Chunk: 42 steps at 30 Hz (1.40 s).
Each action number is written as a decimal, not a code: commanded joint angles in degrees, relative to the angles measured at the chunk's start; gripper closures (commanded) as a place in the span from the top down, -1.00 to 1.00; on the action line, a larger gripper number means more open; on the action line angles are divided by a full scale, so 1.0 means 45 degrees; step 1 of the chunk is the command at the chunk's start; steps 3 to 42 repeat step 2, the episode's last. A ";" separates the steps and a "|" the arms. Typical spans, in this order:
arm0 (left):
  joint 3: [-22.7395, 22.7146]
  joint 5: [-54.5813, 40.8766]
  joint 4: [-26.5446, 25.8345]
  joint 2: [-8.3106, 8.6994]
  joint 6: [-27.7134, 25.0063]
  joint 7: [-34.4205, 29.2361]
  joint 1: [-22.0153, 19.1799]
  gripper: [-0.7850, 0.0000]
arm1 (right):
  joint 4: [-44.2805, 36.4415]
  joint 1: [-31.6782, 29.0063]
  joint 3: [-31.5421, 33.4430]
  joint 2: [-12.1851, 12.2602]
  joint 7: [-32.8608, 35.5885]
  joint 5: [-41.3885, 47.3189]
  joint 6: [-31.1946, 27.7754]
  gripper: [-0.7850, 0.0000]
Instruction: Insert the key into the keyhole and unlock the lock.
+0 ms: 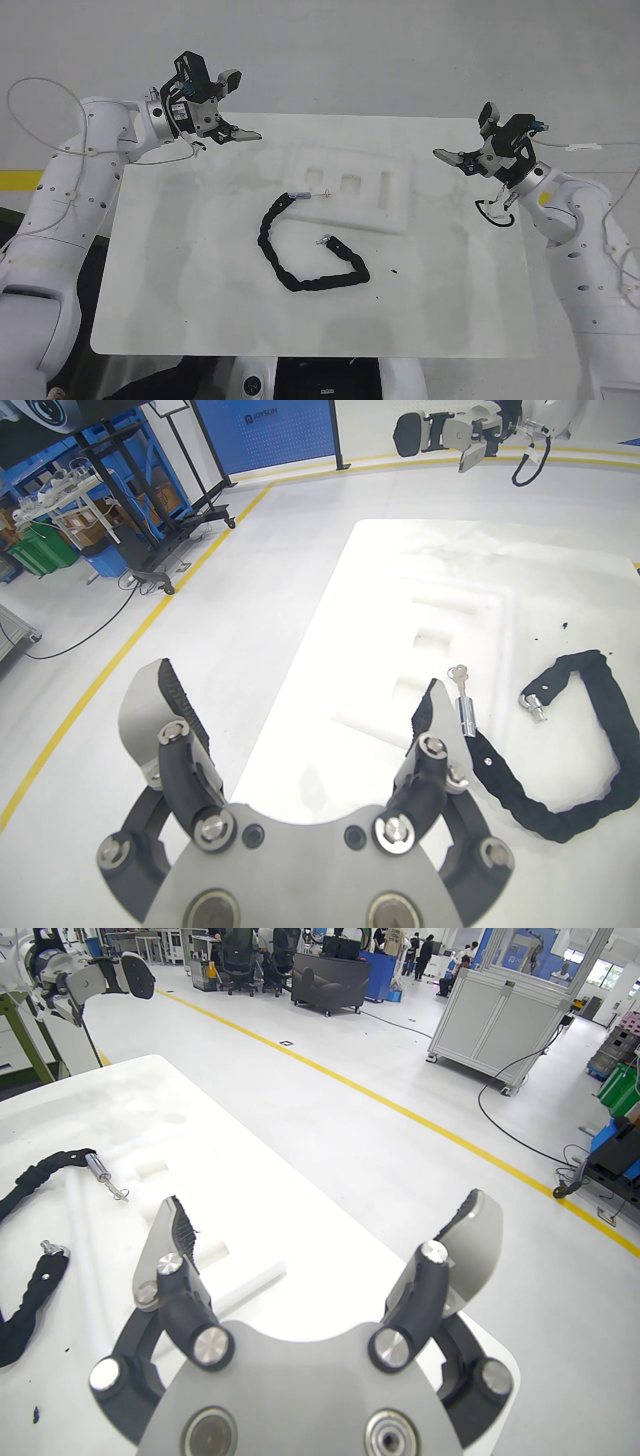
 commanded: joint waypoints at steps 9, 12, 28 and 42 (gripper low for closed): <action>0.0000 0.0000 0.0000 0.0000 0.0000 0.0000 0.0000 1.00 | 0.0000 0.0000 0.0000 0.0000 0.0000 0.0000 0.0000 1.00; 0.0000 0.0000 0.0000 0.0000 0.0000 0.0000 0.0000 1.00 | 0.0000 0.0000 0.0000 0.0000 0.0000 0.0000 0.0000 1.00; 0.0000 0.0000 0.0000 0.0000 0.0000 0.0000 0.0000 1.00 | 0.0000 0.0000 0.0000 0.0000 0.0000 0.0000 0.0000 1.00; 0.0000 0.0000 0.0000 0.0000 0.0000 0.0000 0.0000 1.00 | 0.0000 0.0000 0.0000 0.0000 0.0000 0.0000 0.0000 1.00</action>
